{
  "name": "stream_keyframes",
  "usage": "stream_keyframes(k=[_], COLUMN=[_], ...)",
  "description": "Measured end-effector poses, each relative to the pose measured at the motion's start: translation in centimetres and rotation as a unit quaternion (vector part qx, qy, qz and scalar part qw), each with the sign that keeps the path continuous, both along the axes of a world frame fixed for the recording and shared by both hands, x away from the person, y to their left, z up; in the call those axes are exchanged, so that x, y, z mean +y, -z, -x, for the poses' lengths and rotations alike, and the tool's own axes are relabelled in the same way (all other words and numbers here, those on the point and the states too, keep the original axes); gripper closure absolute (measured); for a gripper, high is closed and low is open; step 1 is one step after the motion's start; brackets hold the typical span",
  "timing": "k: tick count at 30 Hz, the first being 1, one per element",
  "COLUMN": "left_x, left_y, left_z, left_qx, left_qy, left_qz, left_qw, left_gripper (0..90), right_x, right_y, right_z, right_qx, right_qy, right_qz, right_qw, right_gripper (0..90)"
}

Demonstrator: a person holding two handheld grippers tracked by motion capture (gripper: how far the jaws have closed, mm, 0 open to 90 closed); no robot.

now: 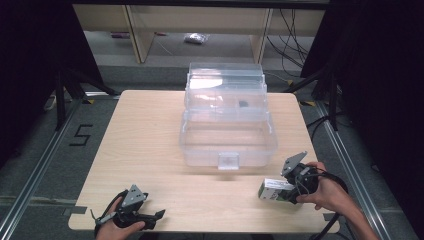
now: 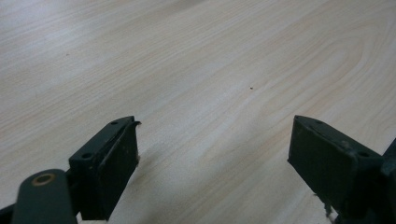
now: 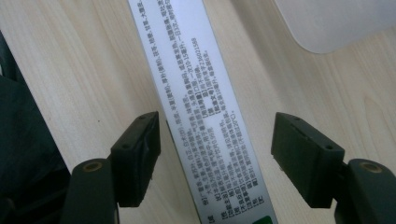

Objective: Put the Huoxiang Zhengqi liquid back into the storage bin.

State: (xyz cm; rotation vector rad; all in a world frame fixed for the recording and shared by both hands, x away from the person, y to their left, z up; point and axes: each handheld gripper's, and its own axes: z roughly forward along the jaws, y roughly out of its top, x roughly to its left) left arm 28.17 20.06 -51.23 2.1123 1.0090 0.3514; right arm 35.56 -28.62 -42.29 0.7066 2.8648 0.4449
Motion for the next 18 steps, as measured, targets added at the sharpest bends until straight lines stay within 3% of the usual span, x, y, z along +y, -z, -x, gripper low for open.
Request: stream_keyframes(k=[4,14,15,18], left_x=[-0.02,0.01,0.02,0.03], left_y=[0.01,0.0,0.0,-0.08], left_z=[0.03,0.04,0.03,0.04], left_qx=[0.002,0.001,0.002,0.003], left_qy=[0.004,0.006,0.005,0.005], left_qz=[0.002,0.002,0.001,0.001], left_qw=[1.0,1.0,1.0,1.0], left_gripper=[15.4,15.3,15.4,15.3], right_x=[0.24,0.7,0.61,0.57], right_y=[0.25,0.66,0.72,0.76], right_z=[-0.14,-0.33,-0.7,-0.91], right_qx=[0.006,0.022,0.03,0.032], right_qy=[-0.016,-0.037,-0.053,-0.065], right_qz=[0.019,0.039,0.039,0.041], right_qw=[0.9997,0.9983,0.9974,0.9965], right_gripper=[40.4,51.7,53.4,55.5])
